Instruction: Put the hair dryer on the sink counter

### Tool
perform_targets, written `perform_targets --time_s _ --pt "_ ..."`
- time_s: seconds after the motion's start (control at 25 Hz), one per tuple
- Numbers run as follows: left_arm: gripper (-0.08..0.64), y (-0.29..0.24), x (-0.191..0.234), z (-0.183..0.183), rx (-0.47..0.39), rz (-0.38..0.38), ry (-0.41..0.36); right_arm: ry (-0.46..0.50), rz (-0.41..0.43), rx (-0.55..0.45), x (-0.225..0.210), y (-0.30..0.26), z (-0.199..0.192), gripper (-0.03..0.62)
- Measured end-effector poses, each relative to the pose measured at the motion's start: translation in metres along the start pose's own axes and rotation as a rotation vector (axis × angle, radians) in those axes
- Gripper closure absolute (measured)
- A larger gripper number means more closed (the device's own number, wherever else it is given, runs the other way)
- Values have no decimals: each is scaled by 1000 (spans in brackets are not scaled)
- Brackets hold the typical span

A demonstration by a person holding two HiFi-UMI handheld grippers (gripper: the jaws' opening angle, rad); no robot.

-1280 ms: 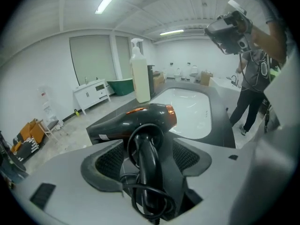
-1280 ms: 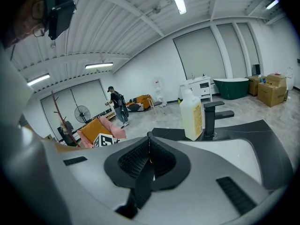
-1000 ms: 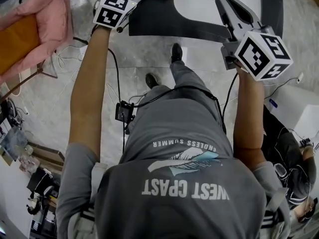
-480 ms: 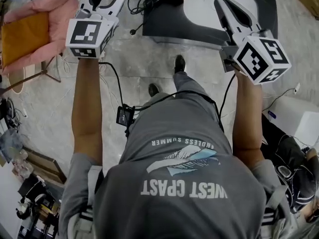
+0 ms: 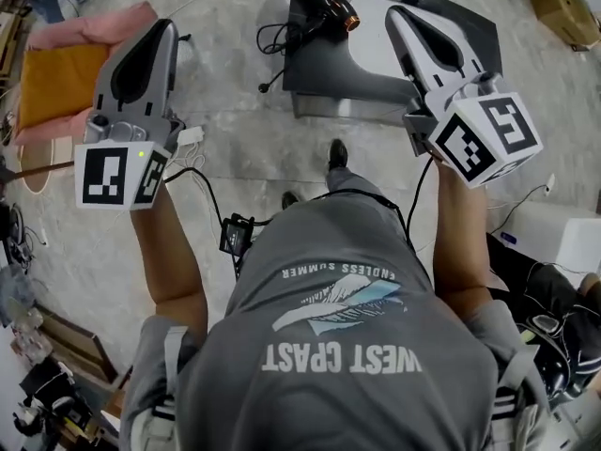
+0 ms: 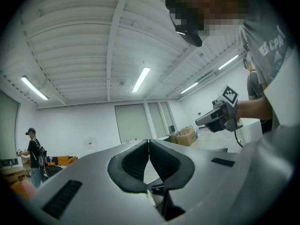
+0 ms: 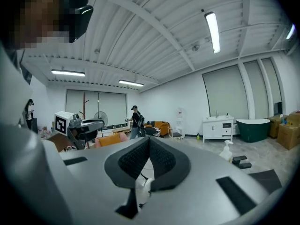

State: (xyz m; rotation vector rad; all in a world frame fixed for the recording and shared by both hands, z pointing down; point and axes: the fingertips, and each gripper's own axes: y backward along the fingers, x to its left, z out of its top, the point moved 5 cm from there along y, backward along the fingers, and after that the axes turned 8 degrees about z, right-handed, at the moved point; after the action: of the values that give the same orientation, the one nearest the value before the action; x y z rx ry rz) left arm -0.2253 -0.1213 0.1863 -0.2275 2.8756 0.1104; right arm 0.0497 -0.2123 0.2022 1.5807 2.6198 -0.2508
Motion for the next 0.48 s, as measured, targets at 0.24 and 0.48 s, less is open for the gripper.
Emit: perform_targets --time_s 0.24,0.48 --pt "537 78 25 -3 -80 74 167 111 77 -12 54 -2 -7 566" --pt "537 138 44 -32 -81 119 127 137 120 -45 104 -13 -24 566"
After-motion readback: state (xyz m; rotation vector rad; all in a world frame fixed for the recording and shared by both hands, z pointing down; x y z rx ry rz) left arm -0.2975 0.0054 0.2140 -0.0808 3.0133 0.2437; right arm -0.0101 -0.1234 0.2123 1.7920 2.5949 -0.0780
